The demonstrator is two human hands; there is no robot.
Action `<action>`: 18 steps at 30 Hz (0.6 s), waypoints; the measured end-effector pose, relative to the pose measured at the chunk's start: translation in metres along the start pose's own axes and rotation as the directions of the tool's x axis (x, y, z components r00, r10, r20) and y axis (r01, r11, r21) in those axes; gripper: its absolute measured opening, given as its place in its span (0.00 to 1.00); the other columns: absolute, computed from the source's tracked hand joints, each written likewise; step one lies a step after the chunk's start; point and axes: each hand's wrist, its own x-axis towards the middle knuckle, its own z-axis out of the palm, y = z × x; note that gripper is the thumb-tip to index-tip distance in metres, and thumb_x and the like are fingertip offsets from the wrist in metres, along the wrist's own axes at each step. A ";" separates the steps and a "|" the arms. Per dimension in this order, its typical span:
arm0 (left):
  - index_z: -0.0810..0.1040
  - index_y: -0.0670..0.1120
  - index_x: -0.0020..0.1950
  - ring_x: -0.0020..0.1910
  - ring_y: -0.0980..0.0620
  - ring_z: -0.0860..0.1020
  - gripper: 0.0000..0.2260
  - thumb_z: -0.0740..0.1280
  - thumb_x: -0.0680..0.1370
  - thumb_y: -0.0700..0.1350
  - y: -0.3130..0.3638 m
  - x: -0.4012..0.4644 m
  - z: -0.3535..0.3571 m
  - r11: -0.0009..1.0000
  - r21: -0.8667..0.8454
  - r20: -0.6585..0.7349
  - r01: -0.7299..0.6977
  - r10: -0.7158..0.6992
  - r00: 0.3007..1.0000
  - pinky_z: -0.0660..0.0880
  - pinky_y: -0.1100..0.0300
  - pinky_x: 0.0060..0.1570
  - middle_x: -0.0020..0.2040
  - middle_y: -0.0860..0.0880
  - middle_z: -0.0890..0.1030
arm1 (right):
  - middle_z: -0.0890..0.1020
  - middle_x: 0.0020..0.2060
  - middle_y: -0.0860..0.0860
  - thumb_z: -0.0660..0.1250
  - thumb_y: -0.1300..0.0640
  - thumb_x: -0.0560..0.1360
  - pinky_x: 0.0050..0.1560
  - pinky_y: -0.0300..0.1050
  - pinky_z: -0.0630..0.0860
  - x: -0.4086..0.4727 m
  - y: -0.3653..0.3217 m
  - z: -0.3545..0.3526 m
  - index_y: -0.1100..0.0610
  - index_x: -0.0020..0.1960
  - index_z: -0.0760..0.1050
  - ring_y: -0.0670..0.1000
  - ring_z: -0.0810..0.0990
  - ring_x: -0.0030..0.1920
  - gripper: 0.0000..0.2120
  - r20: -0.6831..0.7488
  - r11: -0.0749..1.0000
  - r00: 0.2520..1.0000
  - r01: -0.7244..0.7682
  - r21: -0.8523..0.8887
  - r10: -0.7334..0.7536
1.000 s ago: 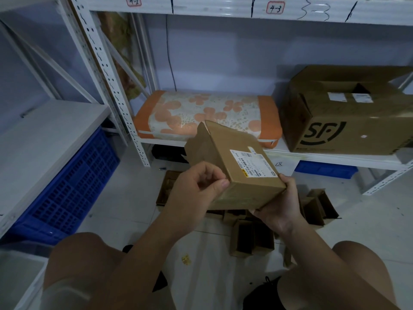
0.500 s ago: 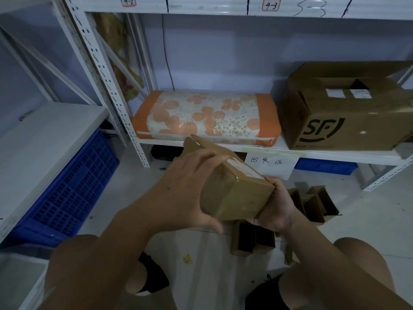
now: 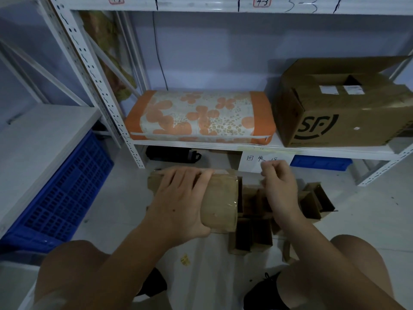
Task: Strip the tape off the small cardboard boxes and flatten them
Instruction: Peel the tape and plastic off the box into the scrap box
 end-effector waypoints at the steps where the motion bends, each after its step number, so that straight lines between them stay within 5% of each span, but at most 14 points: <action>1: 0.71 0.45 0.74 0.60 0.44 0.73 0.47 0.67 0.59 0.66 0.004 -0.001 0.005 0.997 0.016 -0.012 0.070 -0.070 0.998 0.64 0.48 0.64 0.60 0.47 0.74 | 0.80 0.43 0.50 0.67 0.51 0.81 0.46 0.48 0.77 -0.008 -0.010 -0.002 0.52 0.51 0.75 0.52 0.79 0.44 0.05 0.072 0.988 0.986 0.154 -0.005 -0.153; 6: 0.74 0.45 0.70 0.55 0.42 0.75 0.44 0.68 0.59 0.68 0.026 0.000 0.022 0.958 0.037 -0.073 0.285 -0.281 0.957 0.69 0.45 0.59 0.55 0.46 0.76 | 0.74 0.52 0.45 0.78 0.42 0.69 0.48 0.33 0.74 -0.024 -0.014 0.011 0.46 0.62 0.76 0.41 0.76 0.50 0.24 0.393 0.801 0.836 0.513 -0.309 -0.384; 13: 0.75 0.46 0.68 0.53 0.42 0.76 0.41 0.70 0.60 0.67 0.039 0.007 0.024 0.926 0.048 -0.115 0.375 -0.368 0.923 0.69 0.45 0.56 0.52 0.46 0.77 | 0.82 0.51 0.45 0.77 0.54 0.73 0.53 0.38 0.78 -0.026 -0.007 0.022 0.48 0.63 0.82 0.41 0.79 0.51 0.18 0.269 0.769 0.810 0.583 -0.263 -0.522; 18: 0.75 0.45 0.69 0.53 0.41 0.75 0.45 0.75 0.57 0.67 0.034 0.010 0.024 0.912 0.086 -0.099 0.402 -0.393 0.914 0.68 0.45 0.56 0.53 0.45 0.76 | 0.84 0.49 0.40 0.76 0.58 0.75 0.53 0.33 0.78 -0.031 -0.007 0.028 0.53 0.50 0.85 0.37 0.82 0.51 0.05 0.159 0.814 0.850 0.526 -0.247 -0.502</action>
